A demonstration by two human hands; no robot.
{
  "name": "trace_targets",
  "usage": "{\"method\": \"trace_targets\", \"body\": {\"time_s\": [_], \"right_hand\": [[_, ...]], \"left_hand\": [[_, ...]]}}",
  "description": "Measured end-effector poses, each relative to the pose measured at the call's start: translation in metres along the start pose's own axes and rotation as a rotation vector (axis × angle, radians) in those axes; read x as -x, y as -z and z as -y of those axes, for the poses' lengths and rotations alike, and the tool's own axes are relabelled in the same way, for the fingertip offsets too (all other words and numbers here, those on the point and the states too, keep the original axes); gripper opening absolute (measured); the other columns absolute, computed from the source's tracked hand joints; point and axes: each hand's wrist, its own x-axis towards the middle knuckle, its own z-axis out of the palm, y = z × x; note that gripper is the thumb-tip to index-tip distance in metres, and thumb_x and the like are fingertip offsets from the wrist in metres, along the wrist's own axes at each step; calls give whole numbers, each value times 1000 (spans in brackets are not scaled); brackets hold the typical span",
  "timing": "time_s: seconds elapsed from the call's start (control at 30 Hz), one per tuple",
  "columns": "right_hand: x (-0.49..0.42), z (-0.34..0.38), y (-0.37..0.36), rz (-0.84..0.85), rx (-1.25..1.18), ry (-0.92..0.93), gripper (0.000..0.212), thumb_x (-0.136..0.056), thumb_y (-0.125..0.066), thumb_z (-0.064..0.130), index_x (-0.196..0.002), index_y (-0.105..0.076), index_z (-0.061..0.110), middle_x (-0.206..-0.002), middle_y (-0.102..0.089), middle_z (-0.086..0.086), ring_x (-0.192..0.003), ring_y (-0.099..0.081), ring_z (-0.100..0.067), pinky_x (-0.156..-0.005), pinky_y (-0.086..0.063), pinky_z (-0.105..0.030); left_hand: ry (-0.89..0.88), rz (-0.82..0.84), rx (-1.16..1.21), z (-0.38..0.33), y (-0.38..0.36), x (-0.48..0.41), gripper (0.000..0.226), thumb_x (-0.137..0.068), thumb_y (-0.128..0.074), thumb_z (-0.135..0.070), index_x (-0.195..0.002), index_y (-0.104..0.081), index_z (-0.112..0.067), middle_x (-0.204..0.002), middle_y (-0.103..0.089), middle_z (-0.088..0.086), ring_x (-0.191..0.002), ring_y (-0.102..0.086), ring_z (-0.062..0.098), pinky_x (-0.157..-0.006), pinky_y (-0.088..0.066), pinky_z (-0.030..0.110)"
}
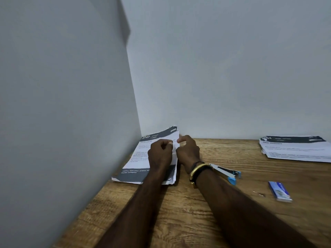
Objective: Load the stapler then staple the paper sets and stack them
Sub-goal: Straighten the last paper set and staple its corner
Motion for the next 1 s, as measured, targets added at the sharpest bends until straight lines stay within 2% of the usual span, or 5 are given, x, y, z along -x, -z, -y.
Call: {"method": "trace_targets", "body": {"time_s": [0.2,0.53,0.67,0.83,1.0], "right_hand": [[0,3,40,-101,-45,49,40,-81,-56,-5,-102,-71,24,-107,-69,0,-104,-68,-27,-89,-61,-46],[0,-17,144,-152,-86,50,41,-84,-56,-7,-108,-71,22,-109,-74,-8,-89,-70,-24,-59,-51,-23],[1,-27,179,-167,-107,51,40,-84,-58,-7,-107,-73,22,-114,-74,-7,-99,-71,-28,-74,-57,-30],[-5,-40,217,-193,-129,44,33,-83,-61,-5,-103,-76,17,-113,-75,-11,-89,-70,-29,-75,-55,-35],[-9,-54,240,-52,-221,5,23,-83,-78,-6,-105,-76,1,-112,-74,-18,-95,-73,-29,-89,-60,-37]], "left_hand": [[-102,-15,9,-21,-6,7,17,-94,-64,-23,-100,-78,-16,-101,-78,-1,-96,-69,16,-89,-49,28],[51,-2,-112,-48,-32,24,16,-89,-69,-28,-103,-75,-26,-122,-72,2,-121,-60,29,-106,-46,42],[128,23,0,-52,-44,24,18,-88,-67,-21,-103,-75,-26,-122,-72,5,-116,-64,29,-103,-50,39],[234,125,245,-46,-68,20,28,-80,-64,1,-84,-76,-24,-110,-77,10,-108,-70,33,-103,-54,42],[298,175,416,-34,-98,14,20,-80,-73,6,-98,-78,-3,-107,-75,24,-103,-71,36,-105,-53,49]]}}
